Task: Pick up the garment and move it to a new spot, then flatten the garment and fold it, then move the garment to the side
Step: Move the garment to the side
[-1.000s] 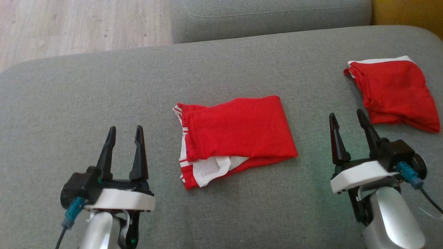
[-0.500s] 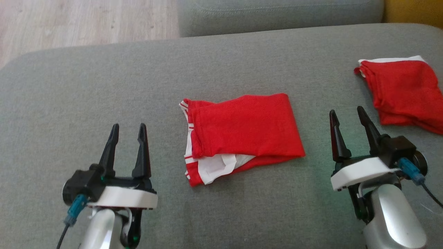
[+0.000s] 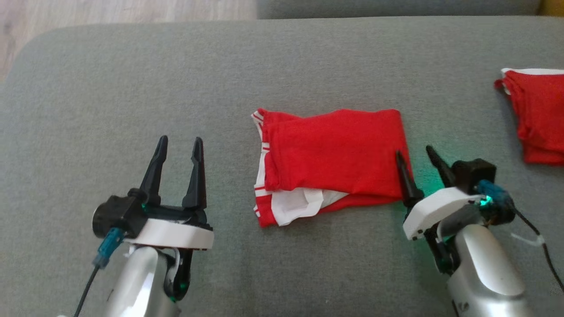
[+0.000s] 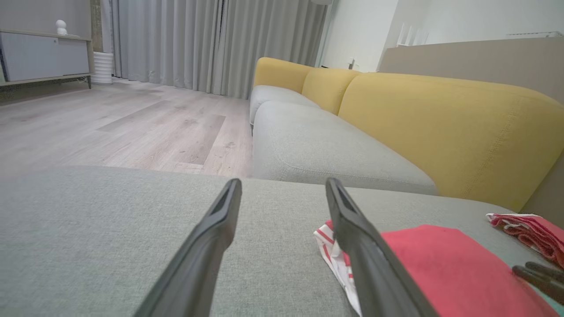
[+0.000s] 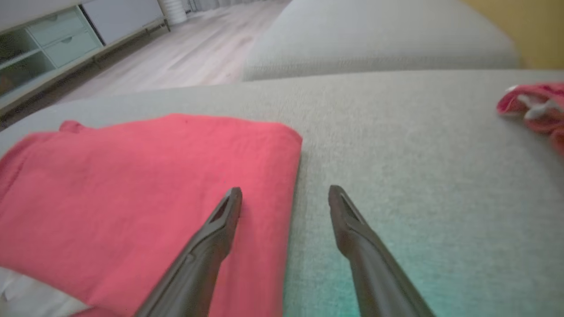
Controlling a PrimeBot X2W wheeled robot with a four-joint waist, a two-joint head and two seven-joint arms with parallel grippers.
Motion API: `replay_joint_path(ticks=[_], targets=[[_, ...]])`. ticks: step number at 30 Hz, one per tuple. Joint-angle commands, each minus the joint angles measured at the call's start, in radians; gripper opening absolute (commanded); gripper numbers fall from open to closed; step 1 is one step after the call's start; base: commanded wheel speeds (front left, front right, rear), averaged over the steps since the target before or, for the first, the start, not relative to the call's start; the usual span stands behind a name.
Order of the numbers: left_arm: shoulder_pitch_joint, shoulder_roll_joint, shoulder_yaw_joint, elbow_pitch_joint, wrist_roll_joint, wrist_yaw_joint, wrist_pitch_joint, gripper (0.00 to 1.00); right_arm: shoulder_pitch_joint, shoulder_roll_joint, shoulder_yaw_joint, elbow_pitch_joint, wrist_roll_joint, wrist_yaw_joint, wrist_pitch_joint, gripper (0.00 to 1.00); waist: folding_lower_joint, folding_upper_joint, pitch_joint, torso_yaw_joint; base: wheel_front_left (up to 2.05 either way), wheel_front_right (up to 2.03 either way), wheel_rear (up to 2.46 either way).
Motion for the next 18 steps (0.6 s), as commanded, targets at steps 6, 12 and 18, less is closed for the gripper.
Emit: replay_joint_path(ticks=[6, 12, 18], targets=[[-0.054, 0.005, 0.010, -0.014, -0.010, -0.004, -0.005, 1.00, -0.069, 0.005, 0.088, 0.107, 0.064, -0.001, 0.052, 1.00, -0.0002, 0.0000, 0.024, 0.038, 0.00, 0.00, 0.00], [-0.055, 0.005, 0.008, -0.006, -0.009, -0.004, -0.005, 1.00, -0.101, 0.005, 0.144, 0.177, 0.090, -0.001, 0.057, 1.00, -0.0002, 0.0000, 0.023, 0.040, 0.00, 0.00, 0.00], [-0.056, 0.005, 0.009, 0.002, -0.003, -0.005, -0.005, 1.00, -0.133, 0.005, 0.176, 0.226, 0.085, -0.001, 0.049, 0.00, -0.0002, 0.0000, 0.010, 0.025, 0.00, 0.00, 0.00]])
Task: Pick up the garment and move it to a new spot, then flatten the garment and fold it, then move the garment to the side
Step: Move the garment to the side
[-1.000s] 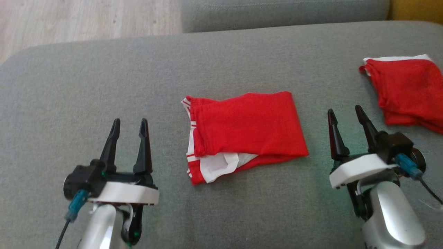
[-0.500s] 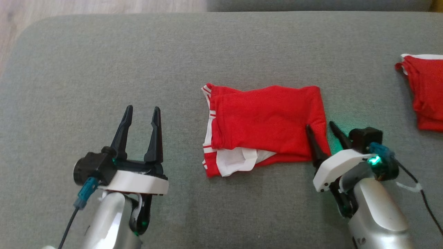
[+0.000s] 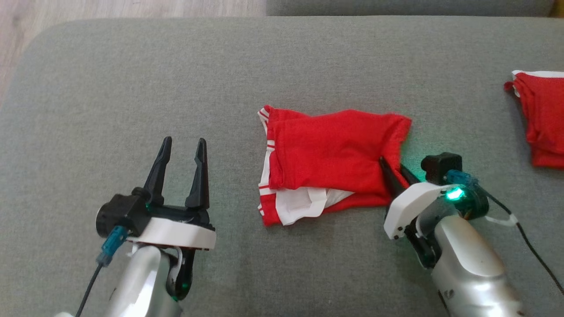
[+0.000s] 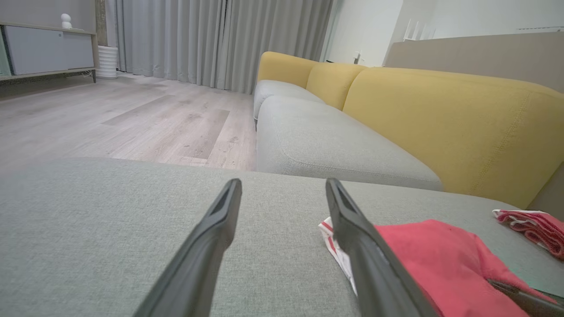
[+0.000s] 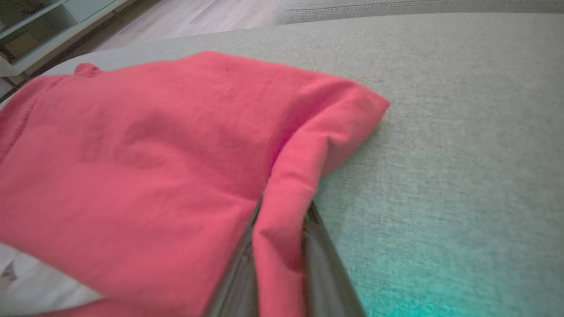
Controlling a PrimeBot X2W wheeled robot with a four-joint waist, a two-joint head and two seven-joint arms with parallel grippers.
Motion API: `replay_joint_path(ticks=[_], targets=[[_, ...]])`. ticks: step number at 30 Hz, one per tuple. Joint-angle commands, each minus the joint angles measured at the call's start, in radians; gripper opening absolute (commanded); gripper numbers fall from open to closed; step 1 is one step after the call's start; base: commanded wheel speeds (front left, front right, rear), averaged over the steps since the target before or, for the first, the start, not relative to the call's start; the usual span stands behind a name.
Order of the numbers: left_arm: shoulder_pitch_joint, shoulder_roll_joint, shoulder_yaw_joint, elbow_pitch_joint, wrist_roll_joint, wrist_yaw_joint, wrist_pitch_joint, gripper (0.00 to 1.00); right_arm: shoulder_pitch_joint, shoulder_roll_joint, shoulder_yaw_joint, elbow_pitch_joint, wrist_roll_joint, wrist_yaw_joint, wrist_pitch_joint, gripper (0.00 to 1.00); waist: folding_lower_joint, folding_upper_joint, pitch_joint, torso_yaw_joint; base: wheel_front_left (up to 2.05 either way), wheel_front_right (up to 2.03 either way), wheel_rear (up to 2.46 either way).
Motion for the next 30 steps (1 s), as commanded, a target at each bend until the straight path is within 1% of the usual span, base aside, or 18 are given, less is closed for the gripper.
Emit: replay_joint_path(ticks=[1, 4, 8, 11, 13, 16, 19, 27, 28, 30], targets=[[-0.040, 0.007, 0.027, -0.026, 0.005, -0.005, -0.005, 1.00, -0.017, 0.012, 0.024, 0.001, -0.017, -0.001, -0.007, 0.00, 0.0000, 0.0000, -0.008, -0.009, 0.00, 0.00, 0.00], [-0.035, 0.007, 0.027, -0.026, 0.008, -0.005, -0.005, 1.00, -0.037, 0.012, 0.006, 0.012, -0.069, -0.001, -0.038, 0.00, 0.0000, 0.0000, -0.018, -0.023, 0.00, 0.00, 0.00], [-0.030, 0.007, 0.027, -0.030, 0.010, -0.005, -0.005, 1.00, -0.062, 0.009, -0.029, 0.007, -0.180, -0.001, -0.079, 0.00, 0.0000, 0.0000, -0.032, -0.045, 0.00, 0.00, 0.00], [-0.030, 0.007, 0.022, -0.039, 0.011, -0.005, -0.005, 1.00, -0.076, -0.012, -0.038, -0.019, -0.256, -0.001, -0.092, 0.00, 0.0000, 0.0000, -0.038, -0.068, 0.00, 0.00, 0.00], [-0.033, 0.007, 0.013, -0.046, 0.010, -0.004, -0.005, 1.00, -0.085, -0.037, -0.032, -0.046, -0.293, -0.001, -0.091, 0.00, 0.0000, 0.0000, -0.039, -0.085, 0.00, 0.00, 0.00], [-0.043, 0.007, -0.009, -0.056, 0.004, -0.002, -0.005, 1.00, -0.100, -0.085, -0.013, -0.093, -0.319, -0.001, -0.077, 0.00, 0.0000, 0.0000, -0.034, -0.115, 0.00, 0.00, 0.00], [-0.061, 0.007, -0.035, -0.067, -0.003, 0.002, -0.005, 1.00, -0.120, -0.146, 0.012, -0.148, -0.314, -0.001, -0.051, 0.00, 0.0000, 0.0000, -0.021, -0.146, 0.00, 0.00, 0.00], [-0.123, 0.007, -0.085, -0.092, -0.010, 0.013, -0.005, 1.00, -0.174, -0.352, 0.071, -0.280, -0.230, -0.001, 0.047, 0.00, 0.0000, 0.0000, 0.031, -0.208, 0.00, 0.00, 0.00], [-0.123, 0.007, -0.085, -0.092, -0.010, 0.013, -0.005, 1.00, -0.174, -0.352, 0.071, -0.280, -0.230, -0.001, 0.047, 0.00, 0.0000, 0.0000, 0.031, -0.208, 0.00, 0.00, 0.00], [-0.134, 0.007, -0.090, -0.097, -0.009, 0.014, -0.005, 1.00, -0.185, -0.405, 0.073, -0.300, -0.207, -0.001, 0.070, 0.00, 0.0000, 0.0000, 0.047, -0.215, 0.00, 0.00, 0.00]])
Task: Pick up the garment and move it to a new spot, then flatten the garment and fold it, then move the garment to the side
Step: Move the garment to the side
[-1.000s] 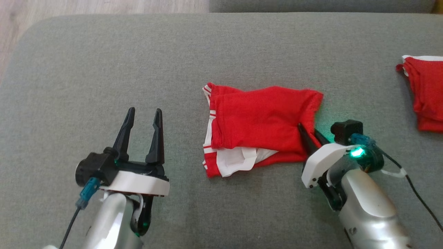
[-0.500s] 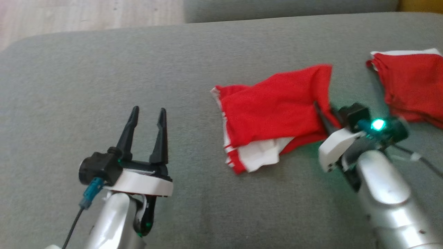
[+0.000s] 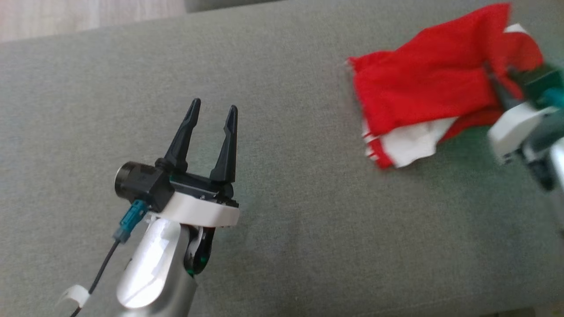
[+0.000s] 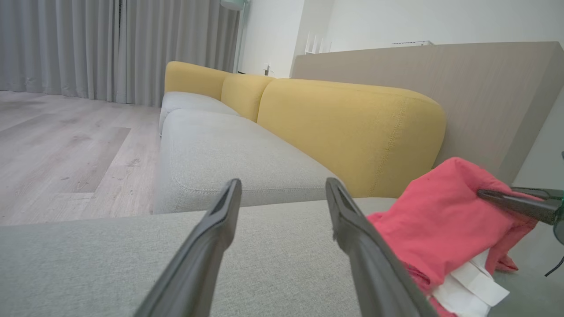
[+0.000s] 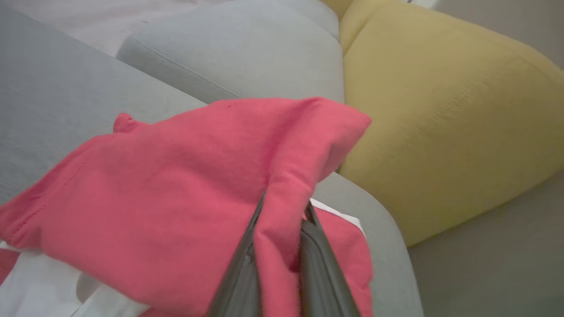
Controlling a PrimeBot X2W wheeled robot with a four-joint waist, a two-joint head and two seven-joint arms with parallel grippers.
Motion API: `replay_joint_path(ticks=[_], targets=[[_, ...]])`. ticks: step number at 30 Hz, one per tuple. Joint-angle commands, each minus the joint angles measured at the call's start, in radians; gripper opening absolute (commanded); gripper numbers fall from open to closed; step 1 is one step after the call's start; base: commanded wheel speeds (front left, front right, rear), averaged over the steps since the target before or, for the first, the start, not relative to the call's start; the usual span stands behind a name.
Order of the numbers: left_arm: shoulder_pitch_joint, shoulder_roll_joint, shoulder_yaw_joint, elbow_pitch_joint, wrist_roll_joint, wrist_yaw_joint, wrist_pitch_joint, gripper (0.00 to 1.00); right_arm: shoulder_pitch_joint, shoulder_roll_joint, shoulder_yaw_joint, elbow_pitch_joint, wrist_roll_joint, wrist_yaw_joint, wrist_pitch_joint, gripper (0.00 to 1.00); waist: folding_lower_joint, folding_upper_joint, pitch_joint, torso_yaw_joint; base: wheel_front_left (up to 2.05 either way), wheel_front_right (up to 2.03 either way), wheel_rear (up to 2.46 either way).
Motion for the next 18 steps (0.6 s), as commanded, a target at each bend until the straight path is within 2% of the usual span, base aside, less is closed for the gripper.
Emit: replay_joint_path(ticks=[1, 5, 9, 14, 18], targets=[[-0.036, 0.009, 0.024, -0.035, -0.005, 0.006, -0.005, 1.00, -0.028, -0.036, 0.003, -0.035, 0.012, -0.001, 0.007, 0.00, -0.0001, 0.0000, 0.019, -0.011, 0.00, 0.00, 0.00], [-0.055, 0.009, 0.024, -0.038, 0.001, 0.003, -0.005, 1.00, -0.036, -0.125, -0.014, -0.038, 0.041, -0.001, 0.041, 0.00, -0.0001, 0.0000, 0.052, -0.013, 0.00, 0.00, 0.00], [-0.071, 0.009, 0.026, -0.037, 0.007, -0.001, -0.005, 1.00, -0.042, -0.186, -0.053, -0.016, 0.057, -0.001, 0.061, 0.00, -0.0001, 0.0000, 0.086, -0.007, 0.00, 0.00, 0.00], [-0.089, 0.009, 0.030, -0.035, 0.012, -0.006, -0.005, 1.00, -0.048, -0.226, -0.154, 0.028, 0.050, -0.001, 0.090, 0.00, -0.0001, 0.0000, 0.127, 0.004, 0.00, 0.00, 0.00], [-0.099, 0.009, 0.033, -0.033, 0.013, -0.009, -0.005, 1.00, -0.049, -0.223, -0.242, 0.059, 0.033, -0.001, 0.105, 0.00, -0.0001, 0.0000, 0.151, 0.012, 0.00, 0.00, 0.00]])
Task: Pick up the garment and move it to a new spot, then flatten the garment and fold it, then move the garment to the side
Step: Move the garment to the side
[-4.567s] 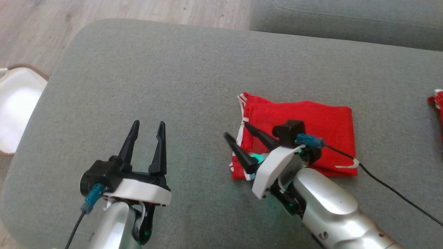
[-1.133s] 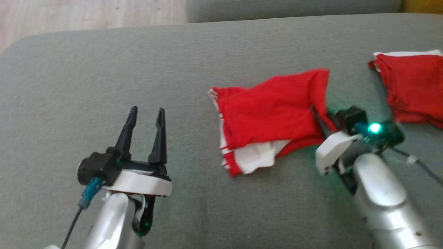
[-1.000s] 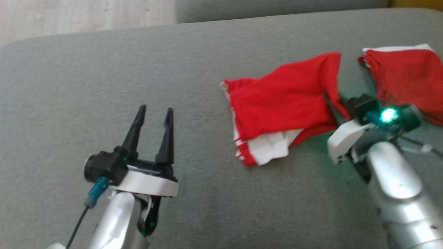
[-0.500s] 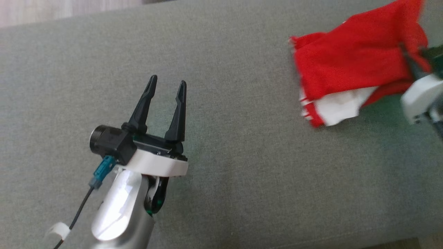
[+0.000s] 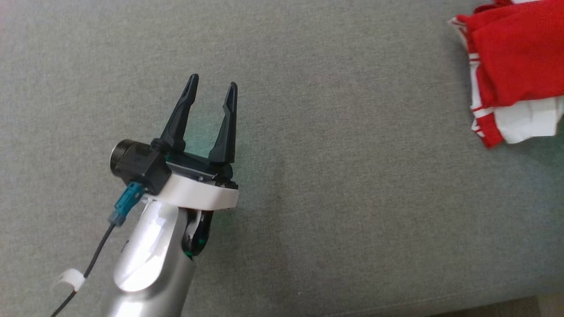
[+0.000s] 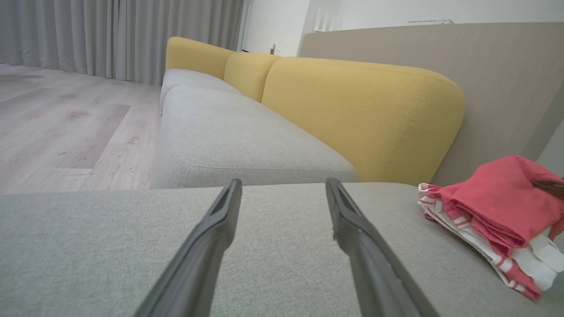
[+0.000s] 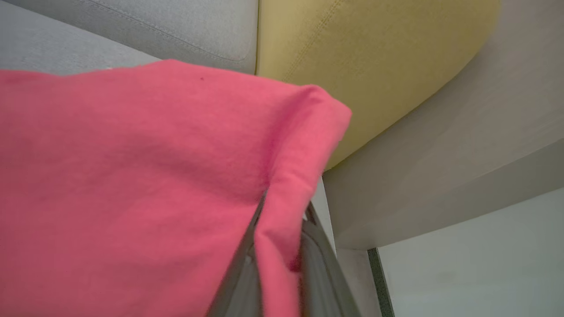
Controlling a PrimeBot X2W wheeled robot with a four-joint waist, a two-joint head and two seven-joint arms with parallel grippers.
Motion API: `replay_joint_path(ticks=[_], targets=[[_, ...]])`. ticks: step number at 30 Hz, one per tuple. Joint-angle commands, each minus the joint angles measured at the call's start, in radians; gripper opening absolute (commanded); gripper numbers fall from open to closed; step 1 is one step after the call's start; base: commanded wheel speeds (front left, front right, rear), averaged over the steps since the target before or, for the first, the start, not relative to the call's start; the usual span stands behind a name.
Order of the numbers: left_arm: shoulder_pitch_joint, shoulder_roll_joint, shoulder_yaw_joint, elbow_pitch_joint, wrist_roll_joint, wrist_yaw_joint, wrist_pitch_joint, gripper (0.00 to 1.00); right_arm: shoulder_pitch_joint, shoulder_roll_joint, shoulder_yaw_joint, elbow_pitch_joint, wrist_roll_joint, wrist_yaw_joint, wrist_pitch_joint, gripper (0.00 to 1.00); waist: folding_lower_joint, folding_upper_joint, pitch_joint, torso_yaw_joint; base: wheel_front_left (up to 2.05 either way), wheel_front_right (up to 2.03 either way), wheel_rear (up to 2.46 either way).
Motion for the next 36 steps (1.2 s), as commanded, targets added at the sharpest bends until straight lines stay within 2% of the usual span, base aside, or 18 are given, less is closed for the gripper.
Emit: replay_joint_path(ticks=[1, 6, 7, 8, 9, 17, 25, 30, 36], targets=[[-0.032, 0.009, 0.031, -0.030, 0.009, -0.003, -0.005, 1.00, -0.008, -0.034, -0.009, -0.019, -0.010, -0.001, 0.001, 0.00, -0.0001, 0.0000, 0.010, 0.006, 0.00, 0.00, 0.00], [-0.038, 0.009, 0.036, -0.025, 0.009, -0.005, -0.005, 1.00, 0.006, -0.004, -0.048, -0.014, -0.030, -0.001, 0.013, 0.00, -0.0001, 0.0000, 0.021, 0.010, 0.00, 0.00, 0.00], [-0.039, 0.009, 0.037, -0.023, 0.009, -0.005, -0.005, 1.00, 0.006, 0.001, -0.056, -0.011, -0.035, -0.001, 0.017, 0.16, -0.0001, 0.0000, 0.022, 0.011, 0.00, 0.00, 0.00], [-0.039, 0.009, 0.038, -0.021, 0.009, -0.005, -0.005, 1.00, 0.008, 0.006, -0.062, -0.010, -0.041, -0.001, 0.018, 0.95, -0.0001, 0.0000, 0.021, 0.011, 0.00, 0.00, 0.00], [-0.039, 0.009, 0.038, -0.019, 0.009, -0.006, -0.005, 1.00, 0.009, 0.012, -0.070, -0.008, -0.043, -0.001, 0.020, 1.00, -0.0001, 0.0000, 0.018, 0.011, 0.00, 0.00, 0.00], [-0.024, 0.009, 0.056, -0.007, 0.008, -0.007, -0.005, 1.00, -0.004, 0.054, -0.092, -0.034, -0.074, -0.001, -0.004, 1.00, -0.0001, 0.0000, -0.036, 0.002, 0.00, 0.00, 0.00], [0.010, 0.009, 0.096, -0.015, 0.010, -0.007, -0.005, 1.00, -0.020, 0.132, -0.045, -0.135, -0.045, -0.001, -0.071, 1.00, -0.0001, 0.0000, -0.121, 0.000, 0.00, 0.00, 0.00], [0.059, 0.009, 0.134, -0.034, 0.007, -0.004, -0.005, 1.00, -0.004, 0.223, 0.007, -0.268, 0.003, -0.001, -0.121, 1.00, -0.0001, 0.0000, -0.198, 0.019, 0.00, 0.00, 0.00], [0.116, 0.009, 0.159, -0.048, 0.010, 0.002, -0.005, 1.00, 0.045, 0.310, 0.013, -0.376, 0.030, -0.001, -0.135, 1.00, -0.0001, 0.0000, -0.259, 0.047, 0.00, 0.00, 0.00]])
